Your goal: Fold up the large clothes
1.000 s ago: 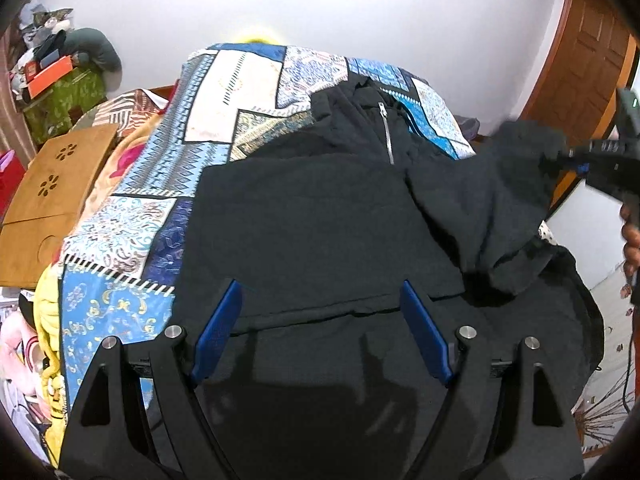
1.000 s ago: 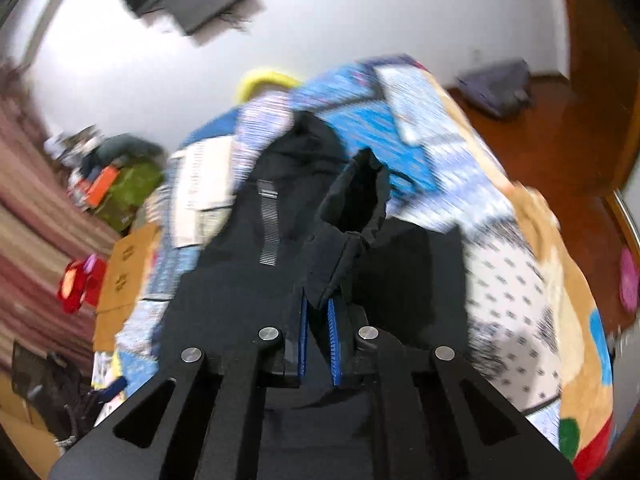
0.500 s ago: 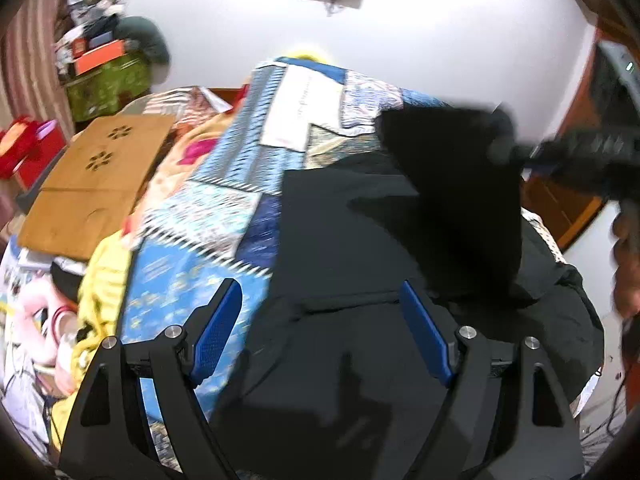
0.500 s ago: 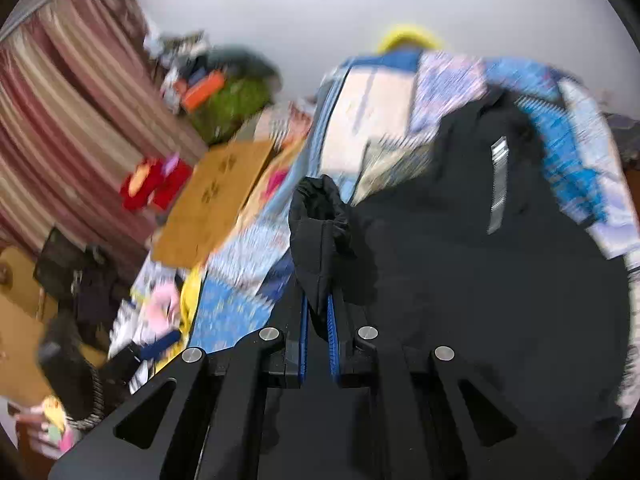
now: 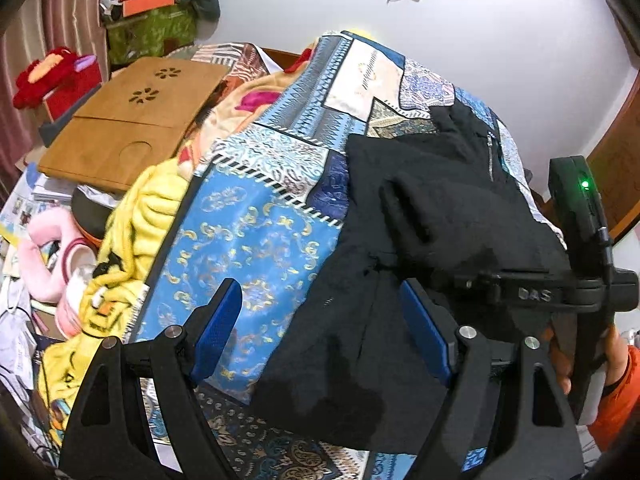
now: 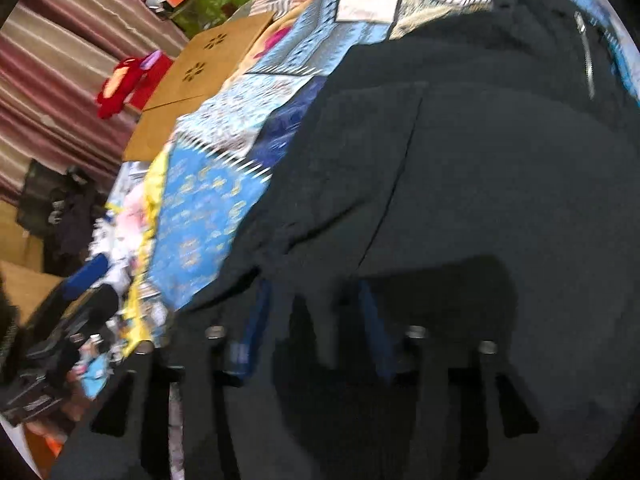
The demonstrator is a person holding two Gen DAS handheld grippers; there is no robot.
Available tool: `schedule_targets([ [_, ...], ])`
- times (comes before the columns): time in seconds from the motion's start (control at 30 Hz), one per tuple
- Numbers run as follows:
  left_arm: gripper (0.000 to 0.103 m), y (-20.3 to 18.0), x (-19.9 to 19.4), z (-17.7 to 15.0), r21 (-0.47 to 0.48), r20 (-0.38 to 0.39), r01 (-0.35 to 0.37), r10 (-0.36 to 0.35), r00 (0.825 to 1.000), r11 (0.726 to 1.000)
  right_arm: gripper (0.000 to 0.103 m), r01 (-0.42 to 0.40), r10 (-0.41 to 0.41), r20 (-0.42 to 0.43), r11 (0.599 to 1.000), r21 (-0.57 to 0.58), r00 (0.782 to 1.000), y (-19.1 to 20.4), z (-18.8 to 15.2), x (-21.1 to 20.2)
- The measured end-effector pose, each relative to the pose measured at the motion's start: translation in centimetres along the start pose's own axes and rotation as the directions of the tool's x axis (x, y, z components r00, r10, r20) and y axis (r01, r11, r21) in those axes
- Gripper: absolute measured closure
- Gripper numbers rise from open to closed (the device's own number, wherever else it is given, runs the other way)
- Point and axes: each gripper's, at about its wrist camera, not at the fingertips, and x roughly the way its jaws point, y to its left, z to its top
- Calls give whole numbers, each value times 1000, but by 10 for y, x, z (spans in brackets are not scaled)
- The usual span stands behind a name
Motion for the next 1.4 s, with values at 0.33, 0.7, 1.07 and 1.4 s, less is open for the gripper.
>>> schedule_targets([
  [0.33, 23, -38, 32, 5, -16, -60, 148, -148, 987, 989, 52, 157, -141, 214, 986, -59, 967, -23, -24, -91],
  [0.7, 72, -67, 114, 14, -150, -215, 167, -197, 957, 974, 50, 241, -329, 296, 924, 298, 897, -162, -75, -176],
  [1.07, 86, -113, 58, 83, -3, 35, 101, -101, 994, 995, 50, 217, -408, 332, 847, 486, 850, -231, -102, -230],
  [1.4, 86, -145, 46, 135, 195, 165, 23, -56, 985, 980, 50, 251, -390, 297, 875, 413, 872, -231, -91, -208],
])
